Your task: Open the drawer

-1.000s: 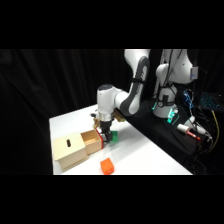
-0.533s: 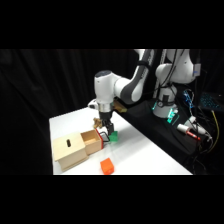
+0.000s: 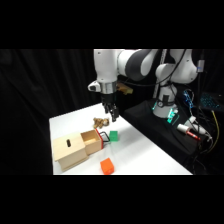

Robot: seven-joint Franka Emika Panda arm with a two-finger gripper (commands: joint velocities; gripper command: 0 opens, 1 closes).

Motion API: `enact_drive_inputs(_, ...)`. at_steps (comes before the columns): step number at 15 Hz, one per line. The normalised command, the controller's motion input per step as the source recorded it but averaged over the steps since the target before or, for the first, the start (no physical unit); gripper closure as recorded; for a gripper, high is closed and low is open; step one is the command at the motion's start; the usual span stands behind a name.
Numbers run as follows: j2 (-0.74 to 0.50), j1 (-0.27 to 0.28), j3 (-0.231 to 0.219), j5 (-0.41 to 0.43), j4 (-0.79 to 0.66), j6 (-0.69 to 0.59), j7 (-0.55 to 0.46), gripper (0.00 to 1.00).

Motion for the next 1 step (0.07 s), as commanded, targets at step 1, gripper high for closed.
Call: enact_drive_inputs(1, -0.18, -0.030, 0.108, -0.074, 0.07, -0.33, 0.10, 0.00)
